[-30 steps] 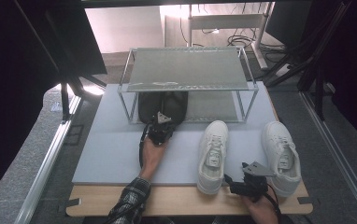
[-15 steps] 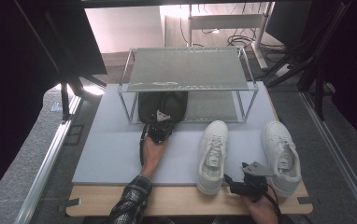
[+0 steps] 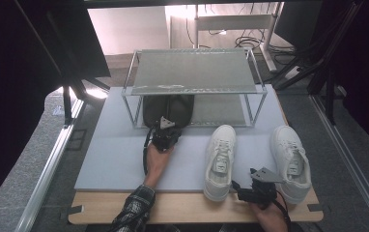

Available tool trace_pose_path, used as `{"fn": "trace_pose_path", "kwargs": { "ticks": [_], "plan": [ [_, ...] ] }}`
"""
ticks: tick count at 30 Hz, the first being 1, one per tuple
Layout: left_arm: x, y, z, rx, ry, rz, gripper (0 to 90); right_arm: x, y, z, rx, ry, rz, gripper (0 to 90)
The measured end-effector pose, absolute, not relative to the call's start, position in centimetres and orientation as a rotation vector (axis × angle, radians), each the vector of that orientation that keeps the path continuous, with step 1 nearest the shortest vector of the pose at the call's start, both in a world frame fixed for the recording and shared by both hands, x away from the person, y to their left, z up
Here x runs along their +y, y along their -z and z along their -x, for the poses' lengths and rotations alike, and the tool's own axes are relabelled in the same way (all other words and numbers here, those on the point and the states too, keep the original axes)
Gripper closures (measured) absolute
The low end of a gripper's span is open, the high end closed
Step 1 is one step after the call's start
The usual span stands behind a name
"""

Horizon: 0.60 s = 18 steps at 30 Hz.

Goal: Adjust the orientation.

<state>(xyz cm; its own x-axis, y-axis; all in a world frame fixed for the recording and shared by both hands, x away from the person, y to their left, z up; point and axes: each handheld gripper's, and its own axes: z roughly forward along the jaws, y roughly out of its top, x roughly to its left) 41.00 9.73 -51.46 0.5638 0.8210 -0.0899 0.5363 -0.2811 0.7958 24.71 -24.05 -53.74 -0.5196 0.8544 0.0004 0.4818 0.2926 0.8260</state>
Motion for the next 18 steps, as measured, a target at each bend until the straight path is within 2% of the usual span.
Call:
{"fn": "trace_pose_path", "kwargs": {
  "ticks": [18],
  "plan": [
    [10.3,50.2,-39.0,1.044,-0.454,-1.97,71.5,-24.1,53.7,-24.7,2.122,-1.121,-1.193,14.8]
  ]
}}
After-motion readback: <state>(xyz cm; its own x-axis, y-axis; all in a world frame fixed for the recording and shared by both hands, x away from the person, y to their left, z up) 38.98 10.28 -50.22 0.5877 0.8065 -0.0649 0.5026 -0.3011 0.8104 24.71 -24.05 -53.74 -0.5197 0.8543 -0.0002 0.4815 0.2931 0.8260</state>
